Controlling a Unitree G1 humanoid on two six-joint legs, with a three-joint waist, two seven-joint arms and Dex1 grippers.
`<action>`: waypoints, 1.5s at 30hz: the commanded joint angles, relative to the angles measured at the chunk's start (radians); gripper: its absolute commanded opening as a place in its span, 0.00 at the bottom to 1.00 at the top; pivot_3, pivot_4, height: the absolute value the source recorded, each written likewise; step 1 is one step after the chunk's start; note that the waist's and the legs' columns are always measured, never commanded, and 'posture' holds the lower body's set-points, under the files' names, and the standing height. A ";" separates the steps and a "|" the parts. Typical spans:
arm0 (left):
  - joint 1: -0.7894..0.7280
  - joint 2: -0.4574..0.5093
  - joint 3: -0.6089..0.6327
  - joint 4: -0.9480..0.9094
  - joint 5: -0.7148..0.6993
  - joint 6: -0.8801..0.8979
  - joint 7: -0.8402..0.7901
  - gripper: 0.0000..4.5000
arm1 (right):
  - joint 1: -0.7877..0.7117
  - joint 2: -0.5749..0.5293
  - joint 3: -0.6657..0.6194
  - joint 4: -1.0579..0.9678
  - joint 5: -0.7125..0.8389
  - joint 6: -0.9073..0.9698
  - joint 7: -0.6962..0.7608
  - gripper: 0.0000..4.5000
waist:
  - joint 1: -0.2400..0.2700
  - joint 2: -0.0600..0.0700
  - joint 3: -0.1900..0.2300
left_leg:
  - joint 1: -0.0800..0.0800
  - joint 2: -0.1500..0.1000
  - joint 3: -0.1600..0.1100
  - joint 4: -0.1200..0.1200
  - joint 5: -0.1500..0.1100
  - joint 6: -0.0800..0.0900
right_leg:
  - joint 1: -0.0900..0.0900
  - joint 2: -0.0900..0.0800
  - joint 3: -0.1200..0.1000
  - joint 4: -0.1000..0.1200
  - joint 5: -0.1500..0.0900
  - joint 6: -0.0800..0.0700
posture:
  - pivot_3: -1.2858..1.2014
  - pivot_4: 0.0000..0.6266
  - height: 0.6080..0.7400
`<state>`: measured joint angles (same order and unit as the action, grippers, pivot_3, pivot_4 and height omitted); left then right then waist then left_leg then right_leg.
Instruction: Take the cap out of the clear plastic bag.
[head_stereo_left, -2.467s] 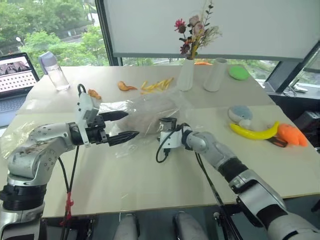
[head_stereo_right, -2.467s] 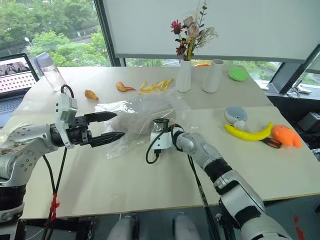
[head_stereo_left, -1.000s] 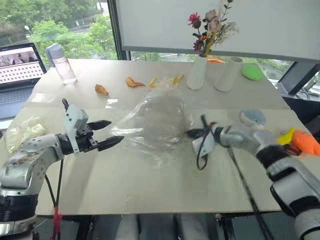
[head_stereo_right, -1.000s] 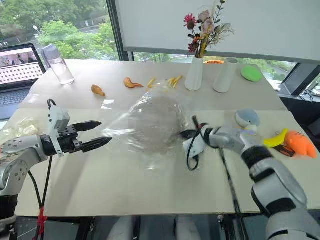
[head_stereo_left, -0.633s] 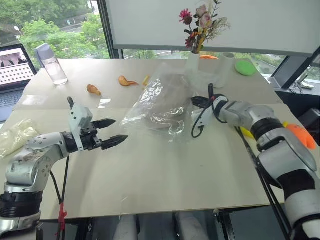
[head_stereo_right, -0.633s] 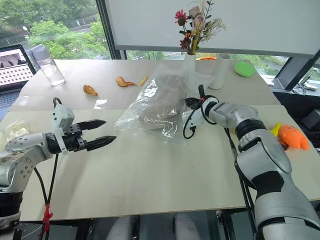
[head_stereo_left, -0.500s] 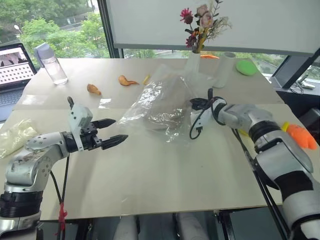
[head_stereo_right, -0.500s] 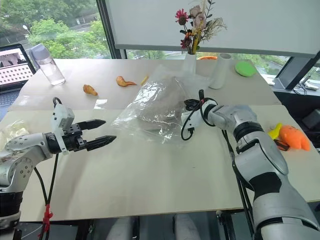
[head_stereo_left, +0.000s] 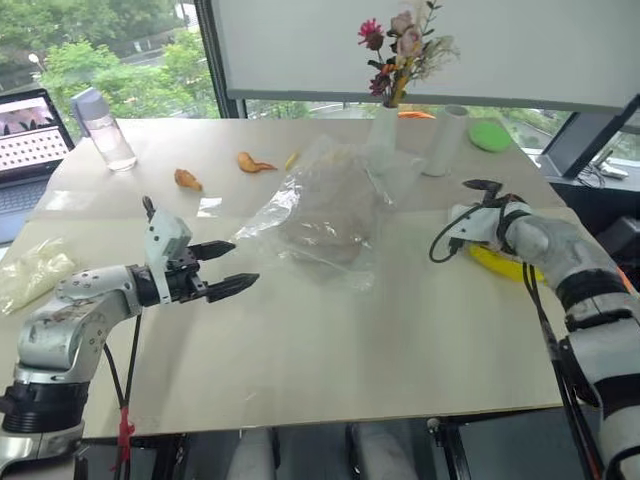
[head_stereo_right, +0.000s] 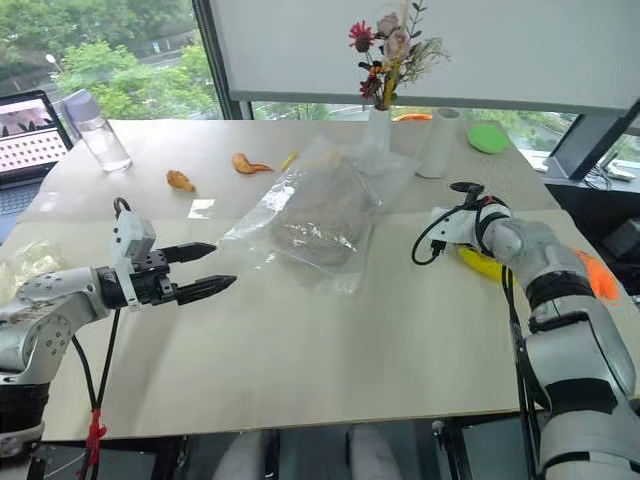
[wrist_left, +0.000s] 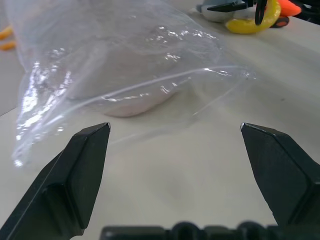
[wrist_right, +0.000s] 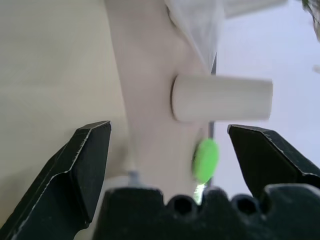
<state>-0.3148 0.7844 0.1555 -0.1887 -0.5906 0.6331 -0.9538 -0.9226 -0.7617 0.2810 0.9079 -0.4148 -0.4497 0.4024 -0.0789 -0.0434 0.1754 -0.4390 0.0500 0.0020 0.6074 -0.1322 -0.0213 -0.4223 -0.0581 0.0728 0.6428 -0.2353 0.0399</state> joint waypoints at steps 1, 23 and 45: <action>-0.018 -0.008 -0.014 0.003 0.008 -0.027 -0.017 1.00 | 0.079 0.052 -0.106 -0.439 0.294 0.178 0.233 0.99 | -0.011 0.000 0.000 | 0.001 0.001 0.000 0.000 0.000 0.000 | 0.000 0.001 0.000 0.002 0.000 0.000 | 0.52 0.24 1.00; 0.015 -0.102 -0.072 -0.020 0.099 -0.062 0.119 1.00 | 0.240 0.253 0.245 -0.959 0.184 0.621 0.219 0.99 | 0.041 0.001 0.000 | -0.002 0.001 0.000 0.005 0.000 0.000 | -0.001 0.000 -0.002 0.004 -0.001 0.000 | 0.52 0.24 1.00; -0.002 -0.305 -0.192 -0.060 0.129 -0.008 0.295 1.00 | 0.098 0.380 0.089 -0.832 0.028 0.426 0.042 0.01 | 0.039 0.001 0.000 | -0.001 0.001 -0.001 0.006 0.001 0.000 | 0.000 0.000 -0.002 0.005 0.000 0.001 | 0.52 0.24 1.00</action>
<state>-0.2768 0.5093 -0.0431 -0.2288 -0.4597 0.6139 -0.7065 -0.7914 -0.3817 0.4092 0.0943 -0.3767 -0.0145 0.4618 -0.0403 -0.0428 0.1758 -0.4404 0.0508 0.0010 0.6135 -0.1317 -0.0210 -0.4224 -0.0576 0.0705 0.6473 -0.2357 0.0404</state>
